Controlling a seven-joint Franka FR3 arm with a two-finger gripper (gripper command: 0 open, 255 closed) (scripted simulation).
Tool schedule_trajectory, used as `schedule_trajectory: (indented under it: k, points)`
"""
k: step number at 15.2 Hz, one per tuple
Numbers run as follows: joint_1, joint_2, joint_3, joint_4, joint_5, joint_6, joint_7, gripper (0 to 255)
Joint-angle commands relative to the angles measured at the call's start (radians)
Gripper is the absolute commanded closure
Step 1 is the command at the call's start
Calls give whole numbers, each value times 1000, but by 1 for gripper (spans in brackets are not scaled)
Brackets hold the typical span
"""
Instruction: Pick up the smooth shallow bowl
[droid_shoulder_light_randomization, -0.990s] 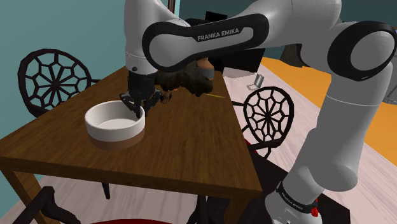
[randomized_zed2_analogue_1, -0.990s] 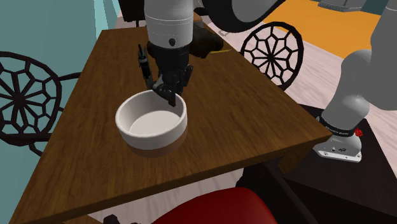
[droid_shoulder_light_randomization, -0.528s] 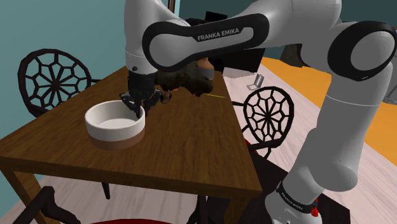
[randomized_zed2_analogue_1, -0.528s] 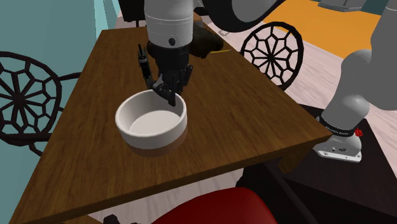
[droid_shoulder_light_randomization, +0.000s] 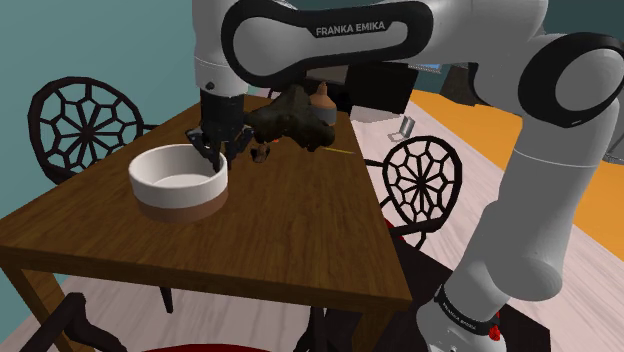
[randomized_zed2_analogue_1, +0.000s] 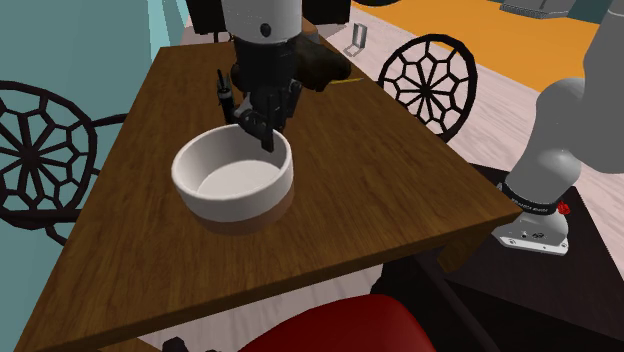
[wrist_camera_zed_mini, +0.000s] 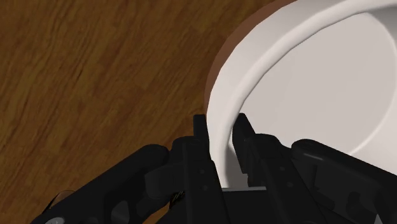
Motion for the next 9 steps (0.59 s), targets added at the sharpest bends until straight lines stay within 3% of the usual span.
schedule_trajectory:
  k: [1, 9]
  points:
    - [-1, -3, 0, 22, 2, -24, -5, 255]
    - [3, 0, 2, 108, 4, -107, -11, 255]
